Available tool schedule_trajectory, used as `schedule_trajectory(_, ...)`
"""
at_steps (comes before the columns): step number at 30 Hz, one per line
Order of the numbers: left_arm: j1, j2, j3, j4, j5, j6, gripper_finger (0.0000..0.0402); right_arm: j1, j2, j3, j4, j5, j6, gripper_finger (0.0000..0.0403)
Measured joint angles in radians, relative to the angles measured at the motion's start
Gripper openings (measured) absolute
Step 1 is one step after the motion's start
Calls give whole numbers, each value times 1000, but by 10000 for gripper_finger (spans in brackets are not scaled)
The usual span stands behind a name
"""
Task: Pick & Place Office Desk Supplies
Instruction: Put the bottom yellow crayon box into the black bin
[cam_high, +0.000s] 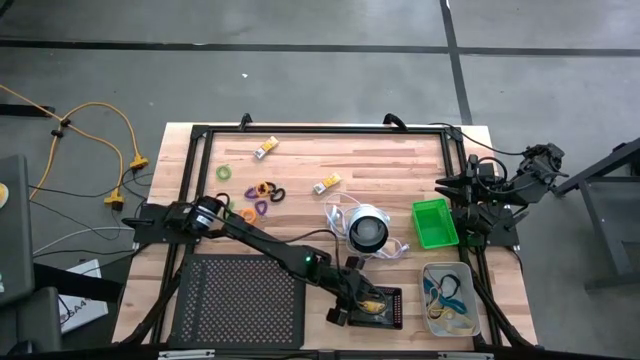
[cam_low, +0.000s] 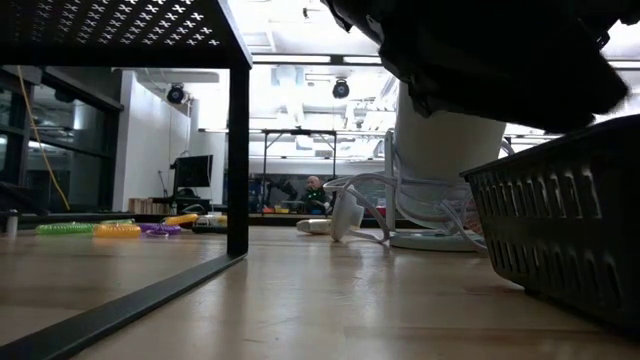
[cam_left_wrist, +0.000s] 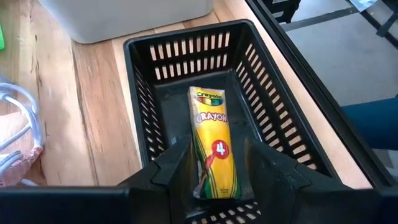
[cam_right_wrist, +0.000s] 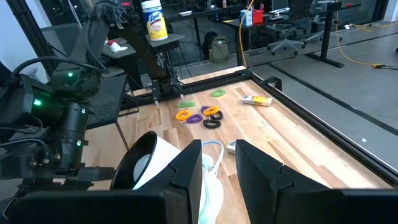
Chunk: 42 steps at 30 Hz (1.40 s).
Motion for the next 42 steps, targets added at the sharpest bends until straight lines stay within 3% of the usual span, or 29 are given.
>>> schedule_trajectory(5, 4, -84, 2, -34, -23, 60, 143, 0, 0, 0, 0, 0, 0, 85)
schedule_trajectory(15, -3, -197, 3, -189, -189, 59, 143, 0, 0, 0, 0, 0, 0, 85)
schedule_trajectory(24, 37, -263, 2, -382, -191, -47, 143, 0, 0, 0, 0, 0, 0, 85)
schedule_trajectory(30, 133, -329, 2, -492, -229, -114, 143, 0, 0, 0, 0, 0, 0, 85)
schedule_trajectory(37, 320, -350, 2, -591, -236, -168, 143, 0, 0, 0, 0, 0, 0, 85)
schedule_trajectory(42, 468, -349, 0, -598, -156, -167, 143, 0, 0, 0, 0, 0, 0, 85)
